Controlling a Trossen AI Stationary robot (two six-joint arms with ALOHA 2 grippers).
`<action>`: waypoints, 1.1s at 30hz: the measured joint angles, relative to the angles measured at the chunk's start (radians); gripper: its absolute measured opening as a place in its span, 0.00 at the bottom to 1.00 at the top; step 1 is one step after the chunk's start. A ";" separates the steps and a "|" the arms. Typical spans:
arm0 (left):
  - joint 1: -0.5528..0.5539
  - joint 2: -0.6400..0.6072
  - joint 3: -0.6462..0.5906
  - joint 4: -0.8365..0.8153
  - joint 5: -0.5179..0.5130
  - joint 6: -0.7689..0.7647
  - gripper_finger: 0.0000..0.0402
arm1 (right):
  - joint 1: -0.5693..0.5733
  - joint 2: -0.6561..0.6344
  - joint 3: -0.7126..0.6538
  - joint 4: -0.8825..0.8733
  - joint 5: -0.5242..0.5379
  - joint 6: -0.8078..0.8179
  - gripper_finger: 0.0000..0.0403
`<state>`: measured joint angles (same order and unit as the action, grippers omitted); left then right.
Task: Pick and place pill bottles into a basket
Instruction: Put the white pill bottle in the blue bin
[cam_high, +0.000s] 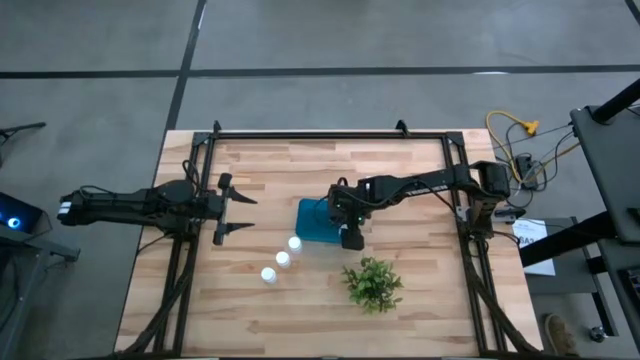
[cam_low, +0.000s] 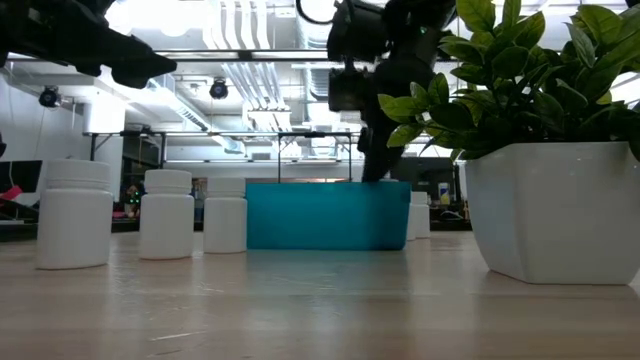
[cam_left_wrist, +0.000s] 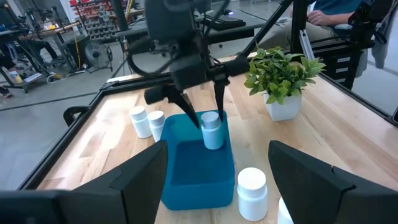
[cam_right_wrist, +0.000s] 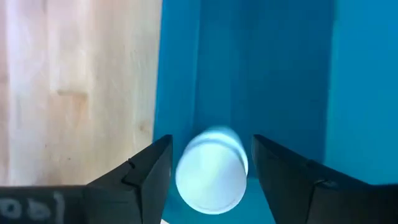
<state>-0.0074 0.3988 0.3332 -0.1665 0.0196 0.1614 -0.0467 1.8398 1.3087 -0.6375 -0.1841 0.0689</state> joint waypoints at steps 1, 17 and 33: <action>0.000 0.000 0.000 0.000 0.000 0.000 0.65 | 0.000 -0.007 0.011 -0.004 0.000 0.000 0.52; 0.000 0.000 0.000 0.000 0.000 0.000 0.65 | -0.069 -0.038 0.206 -0.273 0.240 -0.087 0.52; 0.000 0.000 0.000 -0.002 0.000 0.000 0.65 | -0.243 -0.038 0.192 -0.360 0.241 -0.117 0.52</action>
<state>-0.0074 0.3988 0.3332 -0.1680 0.0196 0.1612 -0.2902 1.8019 1.5007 -0.9979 0.0567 -0.0486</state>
